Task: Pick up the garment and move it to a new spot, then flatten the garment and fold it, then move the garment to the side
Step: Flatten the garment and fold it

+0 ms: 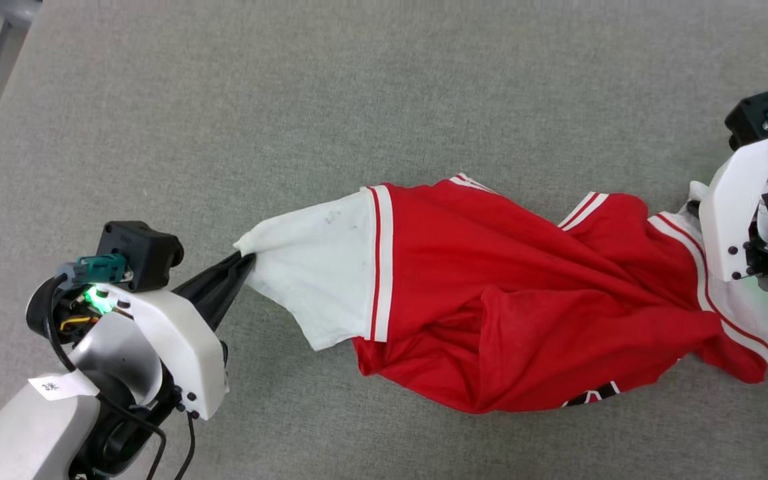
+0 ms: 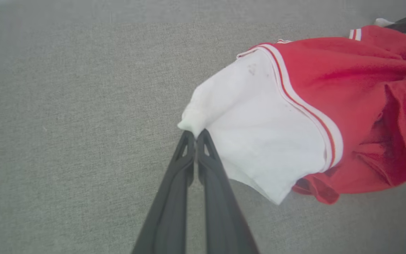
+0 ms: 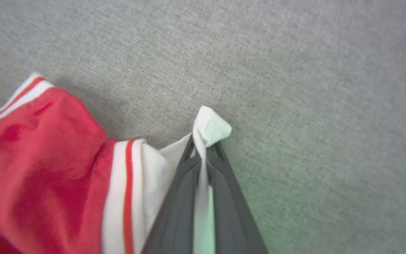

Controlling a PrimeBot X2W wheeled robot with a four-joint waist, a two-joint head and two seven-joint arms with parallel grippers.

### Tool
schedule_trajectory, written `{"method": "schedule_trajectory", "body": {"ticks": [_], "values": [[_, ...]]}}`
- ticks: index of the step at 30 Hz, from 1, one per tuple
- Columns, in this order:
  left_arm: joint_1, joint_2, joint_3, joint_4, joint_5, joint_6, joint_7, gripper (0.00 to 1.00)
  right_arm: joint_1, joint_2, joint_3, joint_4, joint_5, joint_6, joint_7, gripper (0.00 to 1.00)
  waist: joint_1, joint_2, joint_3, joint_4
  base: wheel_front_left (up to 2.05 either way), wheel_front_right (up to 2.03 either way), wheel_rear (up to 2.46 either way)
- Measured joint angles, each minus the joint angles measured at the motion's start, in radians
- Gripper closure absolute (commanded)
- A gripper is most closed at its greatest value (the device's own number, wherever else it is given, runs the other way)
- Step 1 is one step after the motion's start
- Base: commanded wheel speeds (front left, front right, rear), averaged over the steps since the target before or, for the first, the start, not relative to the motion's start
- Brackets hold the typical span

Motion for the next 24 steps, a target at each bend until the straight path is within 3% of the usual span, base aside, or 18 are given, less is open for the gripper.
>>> {"method": "schedule_trajectory", "body": {"ticks": [10, 24], "values": [[-0.004, 0.013, 0.029, 0.004, 0.028, 0.015, -0.045, 1.0, 0.014, -0.015, -0.107, 0.017, 0.027, 0.0, -0.188, 1.0, 0.0, 0.0, -0.112, -0.036, 0.0, 0.0, 0.0], [-0.003, 0.051, 0.104, -0.041, 0.063, 0.067, -0.118, 1.0, 0.051, -0.034, -0.24, -0.067, 0.038, 0.0, -0.284, 1.0, -0.0001, 0.0, -0.28, -0.102, 0.0, 0.0, 0.0]]}}
